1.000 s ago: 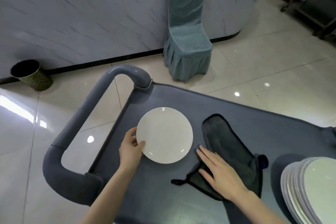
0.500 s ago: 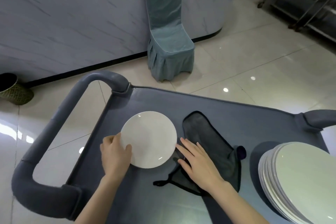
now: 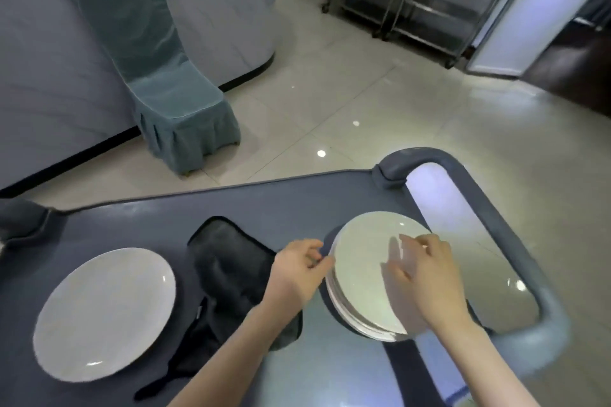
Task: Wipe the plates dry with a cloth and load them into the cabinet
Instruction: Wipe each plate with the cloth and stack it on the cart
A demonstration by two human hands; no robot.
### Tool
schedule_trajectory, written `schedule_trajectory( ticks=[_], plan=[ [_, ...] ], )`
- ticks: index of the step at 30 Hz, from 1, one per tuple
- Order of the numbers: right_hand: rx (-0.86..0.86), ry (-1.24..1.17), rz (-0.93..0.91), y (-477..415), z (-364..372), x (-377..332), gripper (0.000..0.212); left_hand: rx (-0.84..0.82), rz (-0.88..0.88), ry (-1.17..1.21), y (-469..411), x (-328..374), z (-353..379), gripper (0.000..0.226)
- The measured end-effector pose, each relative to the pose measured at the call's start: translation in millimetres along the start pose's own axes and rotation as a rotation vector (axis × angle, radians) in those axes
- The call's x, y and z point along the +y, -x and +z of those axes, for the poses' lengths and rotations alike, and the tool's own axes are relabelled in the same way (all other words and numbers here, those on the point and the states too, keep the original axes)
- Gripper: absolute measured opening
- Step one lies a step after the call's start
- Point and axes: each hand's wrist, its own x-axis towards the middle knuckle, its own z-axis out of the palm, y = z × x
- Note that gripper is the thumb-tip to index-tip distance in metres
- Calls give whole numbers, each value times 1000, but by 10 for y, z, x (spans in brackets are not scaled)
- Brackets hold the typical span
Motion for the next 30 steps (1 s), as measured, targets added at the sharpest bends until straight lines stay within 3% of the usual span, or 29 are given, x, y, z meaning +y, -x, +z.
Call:
schedule_trajectory(
  ticks=[4, 11, 21, 25, 28, 30],
  plan=[
    [-35, 37, 155, -9, -86, 374, 53, -47, -31, -136, -155, 155, 326, 37],
    [-117, -233, 325, -45, -60, 545, 64, 88, 3, -191, -135, 137, 395, 38],
    [-87, -330, 386, -95, -82, 418, 65, 105, -226, 98, -92, 150, 246, 30],
    [-59, -495, 336, -125, -70, 263, 47, 86, -278, 284, -17, 78, -2, 29],
    [-83, -804, 368, -105, -4, 42, 24, 98, -272, 384, 75, 25, -254, 29],
    [-132, -971, 387, -81, 74, -146, 20, 103, -252, 424, 130, 1, -420, 28]
  ],
)
